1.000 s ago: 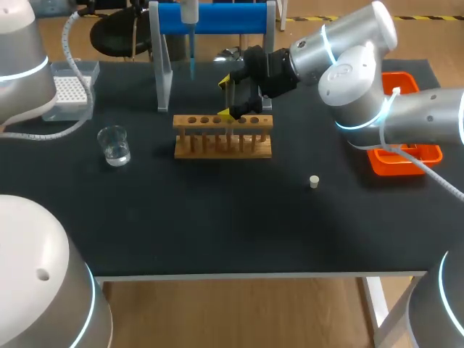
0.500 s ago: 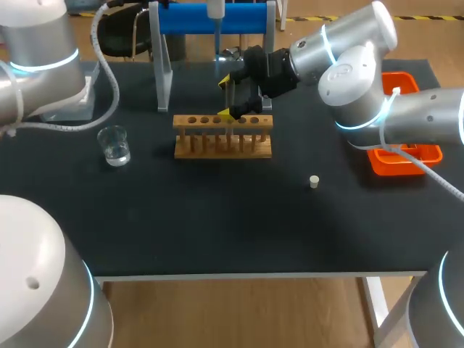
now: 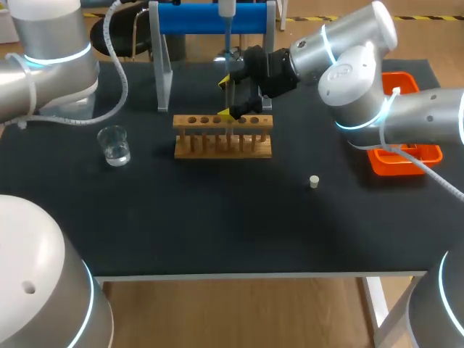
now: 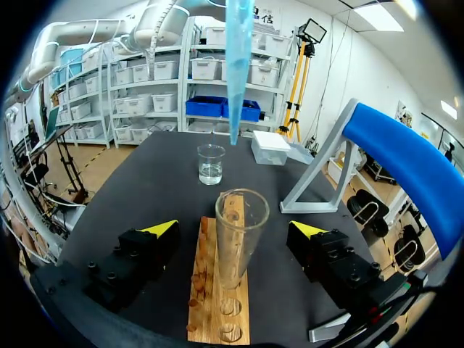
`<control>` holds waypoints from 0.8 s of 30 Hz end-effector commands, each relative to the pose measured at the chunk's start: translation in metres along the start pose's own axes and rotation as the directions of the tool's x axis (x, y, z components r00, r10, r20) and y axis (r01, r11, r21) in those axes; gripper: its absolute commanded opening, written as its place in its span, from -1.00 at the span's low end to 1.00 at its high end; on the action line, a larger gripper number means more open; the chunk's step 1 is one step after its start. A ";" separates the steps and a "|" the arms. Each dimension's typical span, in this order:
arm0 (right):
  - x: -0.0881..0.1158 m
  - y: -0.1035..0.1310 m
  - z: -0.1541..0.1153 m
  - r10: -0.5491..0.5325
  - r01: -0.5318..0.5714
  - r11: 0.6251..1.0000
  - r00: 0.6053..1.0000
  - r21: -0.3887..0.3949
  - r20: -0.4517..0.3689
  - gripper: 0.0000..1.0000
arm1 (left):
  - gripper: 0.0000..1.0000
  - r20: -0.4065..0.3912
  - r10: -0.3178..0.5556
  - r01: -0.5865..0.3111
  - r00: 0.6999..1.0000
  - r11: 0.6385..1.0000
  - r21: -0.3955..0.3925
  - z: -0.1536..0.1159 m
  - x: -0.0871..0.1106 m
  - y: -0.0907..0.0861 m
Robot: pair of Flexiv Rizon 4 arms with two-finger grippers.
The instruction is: Invert the test tube, pick up the pipette, mount the tip to pipette, aspirate from beaker and dispense into the tube, eject the tip, return the pipette, and cap with the stopper.
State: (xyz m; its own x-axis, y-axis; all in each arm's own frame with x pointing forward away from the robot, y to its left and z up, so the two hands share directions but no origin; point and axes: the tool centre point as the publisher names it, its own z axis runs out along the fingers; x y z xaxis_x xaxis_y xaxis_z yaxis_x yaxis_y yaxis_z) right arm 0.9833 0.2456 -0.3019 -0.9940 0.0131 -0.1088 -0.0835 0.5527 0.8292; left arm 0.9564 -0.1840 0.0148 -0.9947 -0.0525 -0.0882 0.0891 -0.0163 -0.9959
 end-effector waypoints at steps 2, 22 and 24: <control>-0.001 0.001 -0.001 0.001 -0.001 1.000 1.000 0.005 -0.005 1.00 | -1.00 -0.010 -0.003 0.004 1.000 1.000 0.007 0.003 -0.005 0.003; -0.001 0.001 -0.001 0.001 -0.001 1.000 1.000 0.005 -0.005 1.00 | -1.00 -0.018 -0.032 0.032 0.999 0.999 0.015 0.003 -0.013 0.014; -0.001 0.001 -0.001 0.001 -0.001 1.000 1.000 0.005 -0.005 1.00 | -1.00 -0.019 -0.033 0.034 0.999 0.999 0.017 0.003 -0.014 0.015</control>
State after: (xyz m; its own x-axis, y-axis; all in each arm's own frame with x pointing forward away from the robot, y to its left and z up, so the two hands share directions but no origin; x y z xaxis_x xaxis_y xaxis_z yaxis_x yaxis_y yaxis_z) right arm 0.9833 0.2456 -0.3019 -0.9940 0.0131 -0.1087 -0.0834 0.5528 0.8292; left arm 0.9682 -0.1862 0.0023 -0.9977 -0.0398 -0.0552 0.0565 -0.0327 -0.9979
